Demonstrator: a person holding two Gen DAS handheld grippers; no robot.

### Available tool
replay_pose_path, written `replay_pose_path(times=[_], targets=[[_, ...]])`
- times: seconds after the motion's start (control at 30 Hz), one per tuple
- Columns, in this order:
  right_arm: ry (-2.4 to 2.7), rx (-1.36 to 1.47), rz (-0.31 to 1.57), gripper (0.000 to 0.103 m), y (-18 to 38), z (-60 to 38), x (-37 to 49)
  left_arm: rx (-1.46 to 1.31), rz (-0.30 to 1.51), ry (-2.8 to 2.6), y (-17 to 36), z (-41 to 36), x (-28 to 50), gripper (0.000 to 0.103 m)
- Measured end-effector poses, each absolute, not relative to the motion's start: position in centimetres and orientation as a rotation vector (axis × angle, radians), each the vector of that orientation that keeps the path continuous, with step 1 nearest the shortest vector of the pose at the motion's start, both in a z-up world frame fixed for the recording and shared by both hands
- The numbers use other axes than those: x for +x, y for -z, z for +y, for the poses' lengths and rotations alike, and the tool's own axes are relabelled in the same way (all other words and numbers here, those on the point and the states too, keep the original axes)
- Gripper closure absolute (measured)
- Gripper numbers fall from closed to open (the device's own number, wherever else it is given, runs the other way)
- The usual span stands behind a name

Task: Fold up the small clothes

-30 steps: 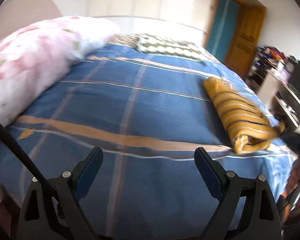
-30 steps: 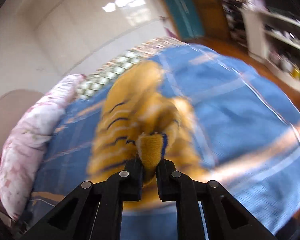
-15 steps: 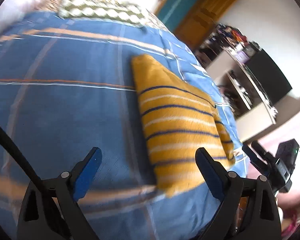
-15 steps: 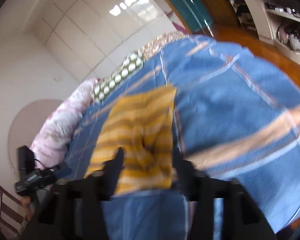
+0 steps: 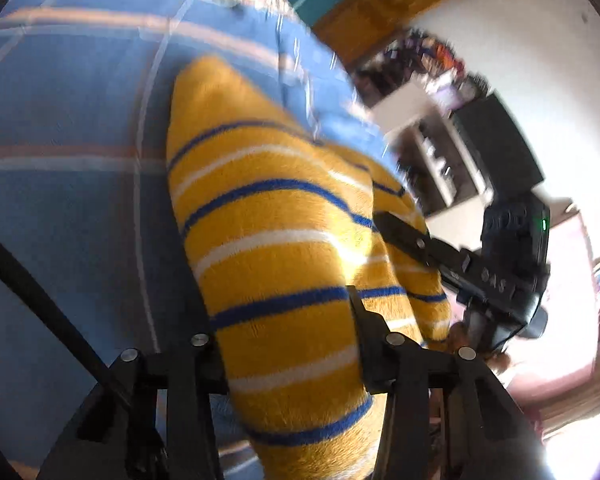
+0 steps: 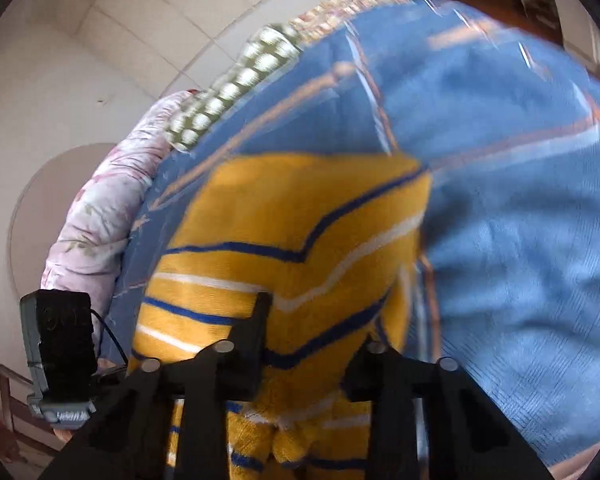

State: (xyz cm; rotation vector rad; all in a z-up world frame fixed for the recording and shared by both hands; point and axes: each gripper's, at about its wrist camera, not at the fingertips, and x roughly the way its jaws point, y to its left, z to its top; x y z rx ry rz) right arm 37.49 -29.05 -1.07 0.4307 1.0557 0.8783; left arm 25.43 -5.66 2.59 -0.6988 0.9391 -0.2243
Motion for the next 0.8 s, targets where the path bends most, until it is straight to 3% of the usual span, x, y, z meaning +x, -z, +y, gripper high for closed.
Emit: replay_pose_path(times=[0.1,0.23,0.33,0.4,0.53,0.57,0.63,0.7,0.8], targets=[[-0.931,0.421,0.937,0.076,-3.2,-28.3,37.2,-0.665,0.864,0.212,-6.6,-4.1,25.1,0.060],[-0.943,0.389,0.919,0.074,-4.1,-26.2,37.7,-0.558,0.901,0.093,-6.9,-3.7,25.6,0.055],[-0.877,0.321,1.025,0.065,-0.2,-24.3,38.2,-0.535,1.026,-0.035,-3.2,-3.3,25.5,0.047],[-0.812,0.316,1.125,0.057,3.7,-24.0,38.4,-0.574,1.095,-0.073,0.3,-2.9,25.0,0.035],[-0.790,0.461,1.128,0.041,4.6,-27.7,37.9,-0.663,1.048,-0.038,0.6,-1.8,22.9,0.034],[-0.780,0.459,1.100,0.041,3.9,-28.5,37.6,-0.647,1.035,-0.046,0.3,-1.7,22.2,0.034],[-0.757,0.433,1.034,0.052,2.1,-29.7,36.6,-0.617,1.027,-0.065,0.1,-2.0,21.2,0.034],[-0.814,0.436,0.969,0.081,-0.2,-30.5,34.8,-0.624,1.011,-0.075,0.1,-2.2,19.4,0.034],[-0.966,0.479,0.952,0.082,-1.7,-30.2,32.0,-0.665,1.013,-0.063,1.0,-3.1,17.8,0.034]])
